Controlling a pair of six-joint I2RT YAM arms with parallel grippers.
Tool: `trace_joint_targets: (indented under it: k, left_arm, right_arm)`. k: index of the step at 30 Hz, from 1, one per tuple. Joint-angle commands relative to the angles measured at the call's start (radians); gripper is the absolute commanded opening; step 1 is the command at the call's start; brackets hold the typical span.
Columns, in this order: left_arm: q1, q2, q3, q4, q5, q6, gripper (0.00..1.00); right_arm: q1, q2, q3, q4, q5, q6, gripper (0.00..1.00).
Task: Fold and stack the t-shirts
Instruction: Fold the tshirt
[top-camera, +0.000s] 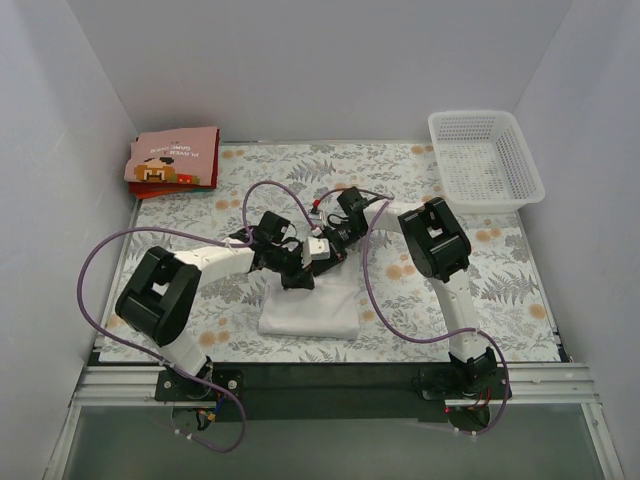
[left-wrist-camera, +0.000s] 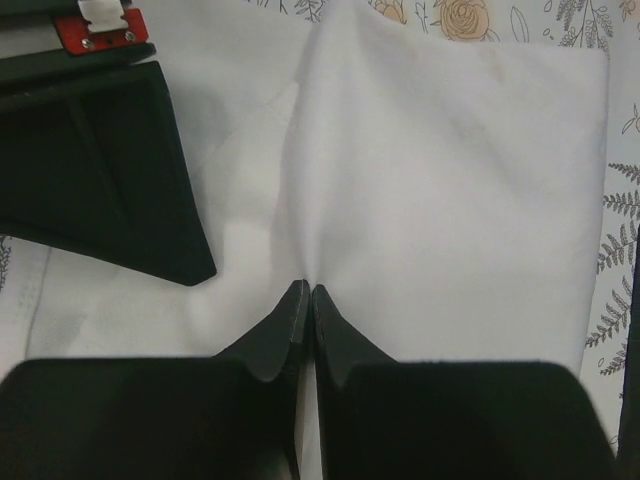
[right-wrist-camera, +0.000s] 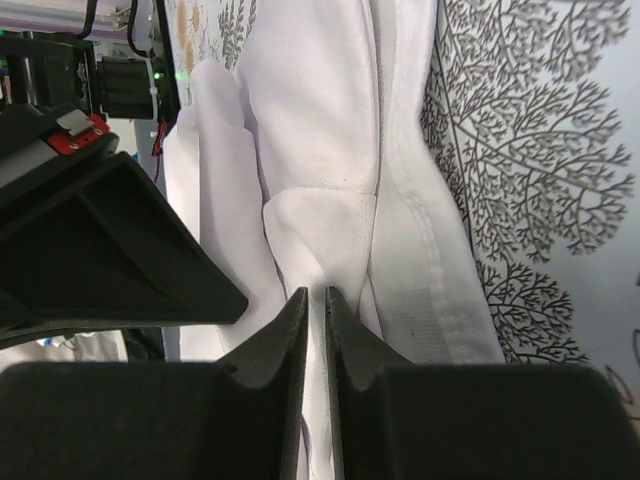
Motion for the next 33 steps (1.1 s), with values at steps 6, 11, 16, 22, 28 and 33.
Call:
trace_joint_targets:
  k: [6, 11, 16, 22, 28, 33]
  left_arm:
    - [0.005, -0.098, 0.085, 0.009, -0.037, 0.068, 0.0]
    - [0.035, -0.051, 0.127, 0.064, -0.063, 0.089, 0.0]
    - [0.052, -0.009, 0.11, 0.116, -0.075, 0.126, 0.0]
    - [0.052, -0.053, 0.038, 0.16, -0.052, 0.124, 0.0]
    - [0.018, -0.175, -0.099, 0.223, -0.058, 0.193, 0.0]
    - [-0.02, -0.207, -0.146, 0.231, -0.064, 0.19, 0.0]
  right_arm:
    - [0.01, 0.017, -0.071, 0.023, 0.037, -0.034, 0.18]
    - [0.013, 0.009, -0.089, 0.023, 0.035, -0.039, 0.18]
    - [0.013, -0.021, -0.095, 0.02, 0.053, -0.047, 0.18]
    - [0.013, -0.086, -0.048, -0.012, 0.136, -0.06, 0.21]
    - [0.014, -0.143, 0.044, -0.1, 0.225, -0.115, 0.24]
    - [0.014, -0.161, 0.092, -0.138, 0.235, -0.155, 0.25]
